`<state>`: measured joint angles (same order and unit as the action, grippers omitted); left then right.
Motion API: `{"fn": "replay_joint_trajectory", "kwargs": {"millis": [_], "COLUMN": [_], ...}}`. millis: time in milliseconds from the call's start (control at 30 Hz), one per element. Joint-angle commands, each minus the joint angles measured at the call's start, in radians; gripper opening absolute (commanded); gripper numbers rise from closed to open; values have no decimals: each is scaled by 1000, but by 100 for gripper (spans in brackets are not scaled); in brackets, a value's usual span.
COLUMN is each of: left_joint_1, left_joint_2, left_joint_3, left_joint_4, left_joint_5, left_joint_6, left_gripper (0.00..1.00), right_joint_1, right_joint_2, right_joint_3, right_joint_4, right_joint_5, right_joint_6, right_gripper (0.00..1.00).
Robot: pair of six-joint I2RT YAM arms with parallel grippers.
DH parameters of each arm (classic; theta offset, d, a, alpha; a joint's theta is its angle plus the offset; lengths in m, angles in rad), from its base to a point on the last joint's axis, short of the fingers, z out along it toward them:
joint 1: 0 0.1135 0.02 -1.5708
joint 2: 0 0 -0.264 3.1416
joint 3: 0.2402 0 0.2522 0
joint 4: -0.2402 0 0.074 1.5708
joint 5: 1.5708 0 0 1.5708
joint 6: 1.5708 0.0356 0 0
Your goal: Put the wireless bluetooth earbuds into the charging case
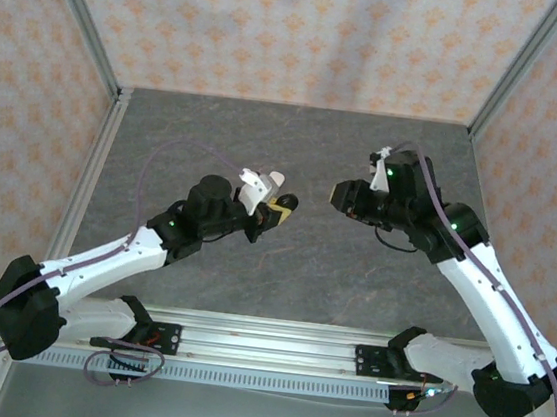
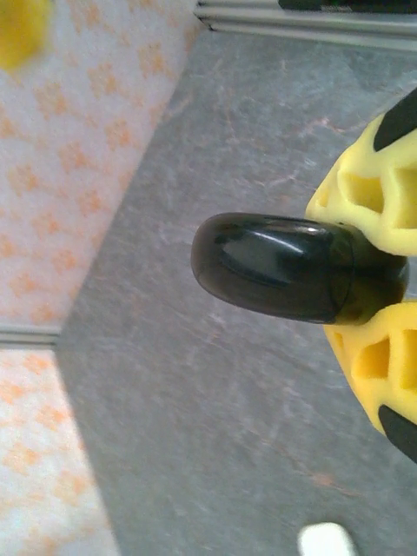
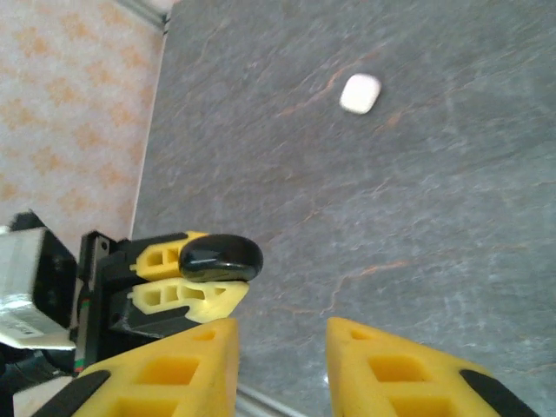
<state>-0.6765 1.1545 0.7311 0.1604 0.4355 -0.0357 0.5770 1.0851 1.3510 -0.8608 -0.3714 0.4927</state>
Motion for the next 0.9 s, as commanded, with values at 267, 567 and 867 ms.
{"fn": "replay_joint_trajectory", "kwargs": {"millis": [267,567,867], "left_joint_1": [9,-46,-91], "left_joint_2": [69,357,725], "left_joint_3": [-100,43,420], "left_joint_4": [-142,-157,-264], "left_joint_5": [-26,22,30], "left_joint_6": [-52,-107,-112], "left_gripper": [0,2,8], "right_joint_1": [3,2,-7], "right_joint_2": [-131,-174,-177], "right_joint_3": [-169,-314,-470], "right_joint_4": [51,115,194], "right_joint_5": [278,421,541], "right_joint_6": [-24,-34,-54], "right_gripper": [59,78,89]}}
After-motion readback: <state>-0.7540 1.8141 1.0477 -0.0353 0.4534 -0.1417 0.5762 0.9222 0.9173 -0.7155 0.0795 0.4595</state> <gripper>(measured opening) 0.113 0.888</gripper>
